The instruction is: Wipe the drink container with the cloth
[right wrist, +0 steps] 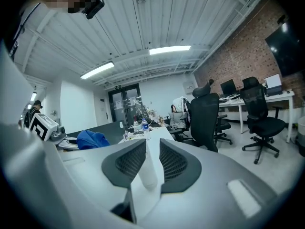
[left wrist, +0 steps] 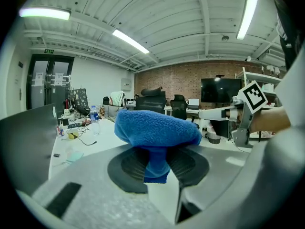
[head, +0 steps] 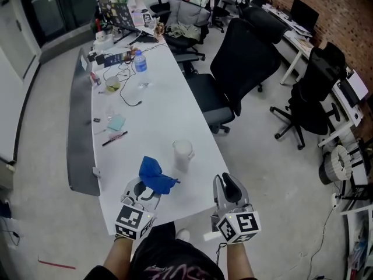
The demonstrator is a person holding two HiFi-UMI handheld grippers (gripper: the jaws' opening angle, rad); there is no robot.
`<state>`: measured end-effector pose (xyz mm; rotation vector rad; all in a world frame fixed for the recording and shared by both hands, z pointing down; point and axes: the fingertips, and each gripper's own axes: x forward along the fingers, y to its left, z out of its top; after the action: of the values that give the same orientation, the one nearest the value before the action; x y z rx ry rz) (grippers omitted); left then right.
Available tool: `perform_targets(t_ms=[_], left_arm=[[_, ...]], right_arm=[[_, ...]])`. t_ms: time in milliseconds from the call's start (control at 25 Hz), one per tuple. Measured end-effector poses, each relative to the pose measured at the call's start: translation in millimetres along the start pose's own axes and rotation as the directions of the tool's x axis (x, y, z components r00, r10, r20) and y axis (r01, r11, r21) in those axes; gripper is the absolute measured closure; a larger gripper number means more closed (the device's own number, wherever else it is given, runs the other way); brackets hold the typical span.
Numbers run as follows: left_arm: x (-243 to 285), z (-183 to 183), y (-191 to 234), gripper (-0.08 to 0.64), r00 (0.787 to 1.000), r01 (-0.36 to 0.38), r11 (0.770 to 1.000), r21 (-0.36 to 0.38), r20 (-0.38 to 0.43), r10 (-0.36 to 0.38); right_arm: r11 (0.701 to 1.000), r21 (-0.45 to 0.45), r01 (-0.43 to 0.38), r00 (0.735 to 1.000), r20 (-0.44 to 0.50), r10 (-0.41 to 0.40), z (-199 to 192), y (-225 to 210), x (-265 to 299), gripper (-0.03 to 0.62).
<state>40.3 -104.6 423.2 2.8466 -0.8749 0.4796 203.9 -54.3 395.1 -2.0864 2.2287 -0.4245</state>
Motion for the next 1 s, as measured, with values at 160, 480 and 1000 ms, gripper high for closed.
perform_targets(t_ms=[160,480,1000], left_arm=[[6.7,-6.7,7.4,0.454,1.000,0.004,1.000,-0.017,-0.017,-0.005],[20.3,-14.0,18.8,0.454,0.999,0.027,0.999,-0.042,-0.032,-0.028],[31.1,-34.3,36.0,0.453,0.998,0.048,0.997,-0.069,-0.048,-0.051]], right_arm=[[1.000,0.010,-0.024,1.000,-0.020,0.024,-5.1,4.9,17.7,0.484],[0.997,0.001,-0.076,0.995,-0.058,0.075,-12.7,18.4,53.8,0.422],[0.988,-0.032,-0.150,0.982,-0.119,0.145,-26.2,40.8,111.2,0.344]])
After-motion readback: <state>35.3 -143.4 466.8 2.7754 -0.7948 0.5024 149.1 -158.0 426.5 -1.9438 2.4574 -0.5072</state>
